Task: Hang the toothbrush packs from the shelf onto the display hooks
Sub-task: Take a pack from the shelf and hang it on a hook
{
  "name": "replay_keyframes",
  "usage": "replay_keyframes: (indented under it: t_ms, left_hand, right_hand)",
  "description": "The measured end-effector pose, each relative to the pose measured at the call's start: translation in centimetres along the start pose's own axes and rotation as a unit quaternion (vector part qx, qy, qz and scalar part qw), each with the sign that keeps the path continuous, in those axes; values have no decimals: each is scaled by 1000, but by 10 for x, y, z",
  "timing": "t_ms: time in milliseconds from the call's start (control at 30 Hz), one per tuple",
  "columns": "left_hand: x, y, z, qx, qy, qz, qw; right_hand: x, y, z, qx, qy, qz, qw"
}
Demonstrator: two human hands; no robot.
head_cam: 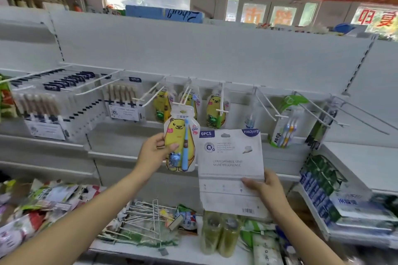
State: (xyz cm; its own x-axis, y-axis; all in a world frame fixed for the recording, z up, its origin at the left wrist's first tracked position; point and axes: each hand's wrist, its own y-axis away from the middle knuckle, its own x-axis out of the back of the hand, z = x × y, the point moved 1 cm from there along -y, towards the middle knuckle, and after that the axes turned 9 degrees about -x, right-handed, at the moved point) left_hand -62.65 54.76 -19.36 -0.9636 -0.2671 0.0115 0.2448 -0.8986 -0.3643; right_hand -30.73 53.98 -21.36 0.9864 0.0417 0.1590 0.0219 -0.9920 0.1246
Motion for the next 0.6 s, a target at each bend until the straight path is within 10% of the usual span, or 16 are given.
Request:
replay_keyframes:
  t_ms: [600]
  left_hand:
    - [20,-36,-4,-59,-123,-27,990]
  right_hand:
    - [-42,1,0,-3,15,39,999]
